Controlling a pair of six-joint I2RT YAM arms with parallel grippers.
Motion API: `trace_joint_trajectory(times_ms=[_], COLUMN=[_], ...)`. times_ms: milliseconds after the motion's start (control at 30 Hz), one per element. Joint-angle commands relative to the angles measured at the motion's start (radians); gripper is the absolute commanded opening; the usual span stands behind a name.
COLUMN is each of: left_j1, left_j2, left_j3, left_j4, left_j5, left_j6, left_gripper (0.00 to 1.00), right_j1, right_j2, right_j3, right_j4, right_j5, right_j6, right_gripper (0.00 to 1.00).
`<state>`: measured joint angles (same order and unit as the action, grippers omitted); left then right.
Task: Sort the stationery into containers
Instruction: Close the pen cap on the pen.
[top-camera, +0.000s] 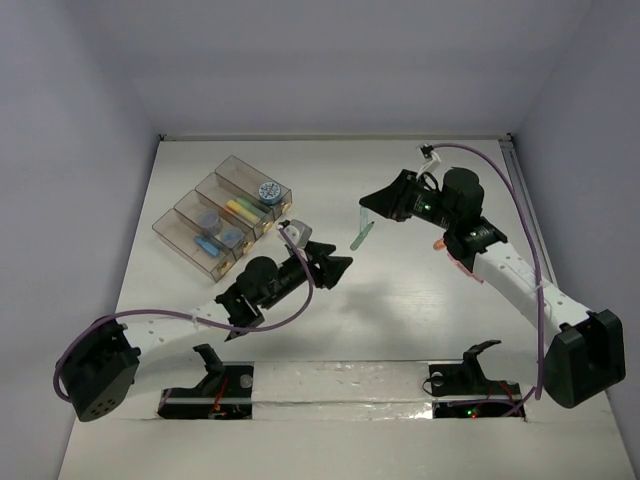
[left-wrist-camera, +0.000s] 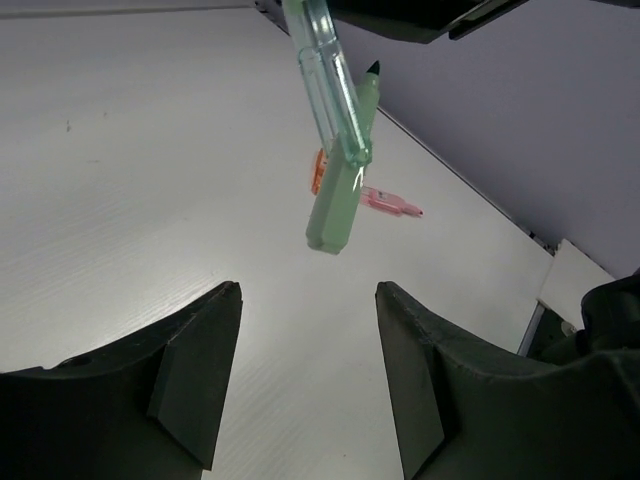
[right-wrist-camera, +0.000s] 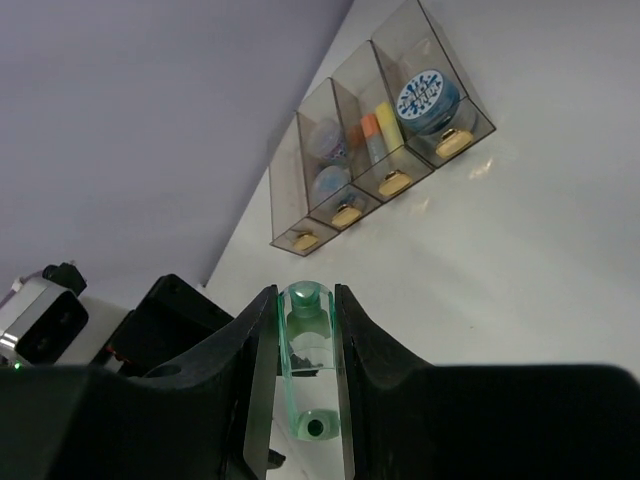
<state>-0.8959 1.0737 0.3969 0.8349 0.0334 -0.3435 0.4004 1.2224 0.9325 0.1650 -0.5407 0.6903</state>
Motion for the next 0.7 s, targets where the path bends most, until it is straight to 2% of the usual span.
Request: trace_joint_trajectory(times_ms=[0, 200, 667], left_j1=[-0.041, -0.093, -0.141], left_j2=[0.006, 0.035, 0.100], left_j3=[0.071, 0.100, 0.168], left_j4=[0.043, 0.036, 0.036], left_j5=[-0.099, -0.200, -0.283], left_j6=[0.101, 0.156, 0.216], left_gripper=[0.53, 0.56, 0.54], right_j1=[-0.002, -0.002, -0.002], right_j2=[-0.035, -0.057, -0.031], right_j3=[-0.014, -0.030, -0.055], right_j4=[0.085, 0.096, 0.143], right_j5=[-0.027, -0.039, -0.067], right_j6=[0.077, 0.095, 0.143], right_gripper=[0.17, 0.17, 0.17])
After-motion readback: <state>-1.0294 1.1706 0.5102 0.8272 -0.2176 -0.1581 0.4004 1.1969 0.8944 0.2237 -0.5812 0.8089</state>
